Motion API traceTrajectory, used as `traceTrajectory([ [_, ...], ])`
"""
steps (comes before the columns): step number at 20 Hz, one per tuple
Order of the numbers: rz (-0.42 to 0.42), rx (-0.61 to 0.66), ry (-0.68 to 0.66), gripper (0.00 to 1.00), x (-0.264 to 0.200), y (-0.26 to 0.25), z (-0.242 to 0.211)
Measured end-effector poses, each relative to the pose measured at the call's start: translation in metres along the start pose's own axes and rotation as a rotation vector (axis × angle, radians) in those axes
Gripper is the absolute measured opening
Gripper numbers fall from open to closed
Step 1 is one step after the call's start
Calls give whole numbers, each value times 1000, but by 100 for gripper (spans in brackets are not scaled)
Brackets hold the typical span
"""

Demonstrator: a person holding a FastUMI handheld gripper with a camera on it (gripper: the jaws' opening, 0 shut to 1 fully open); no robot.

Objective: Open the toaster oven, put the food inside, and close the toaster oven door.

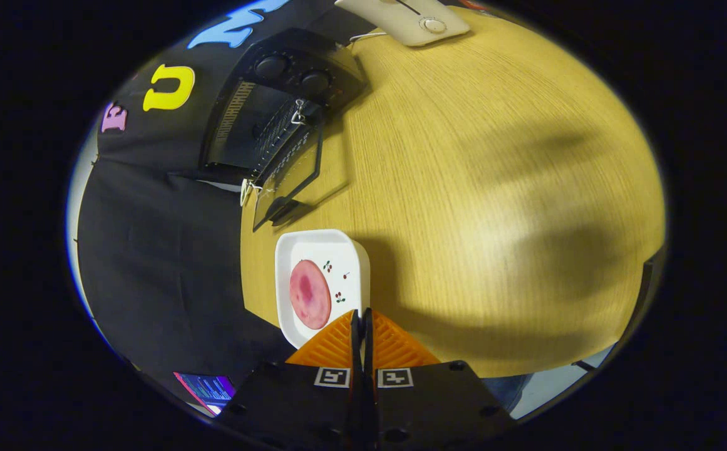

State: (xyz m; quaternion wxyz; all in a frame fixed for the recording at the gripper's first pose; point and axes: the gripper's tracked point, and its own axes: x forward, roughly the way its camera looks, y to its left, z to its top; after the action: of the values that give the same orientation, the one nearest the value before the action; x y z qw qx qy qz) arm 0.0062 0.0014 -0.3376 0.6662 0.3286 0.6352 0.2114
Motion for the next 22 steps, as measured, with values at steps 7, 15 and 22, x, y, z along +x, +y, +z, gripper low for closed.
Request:
traceTrajectory([
  [7, 33, 118, -201, 2, 6, 2, 6],
  [15, 49, 260, -373, 2, 11, 7, 17],
  [22, 89, 438, -491, 2, 35, 28, 71],
])
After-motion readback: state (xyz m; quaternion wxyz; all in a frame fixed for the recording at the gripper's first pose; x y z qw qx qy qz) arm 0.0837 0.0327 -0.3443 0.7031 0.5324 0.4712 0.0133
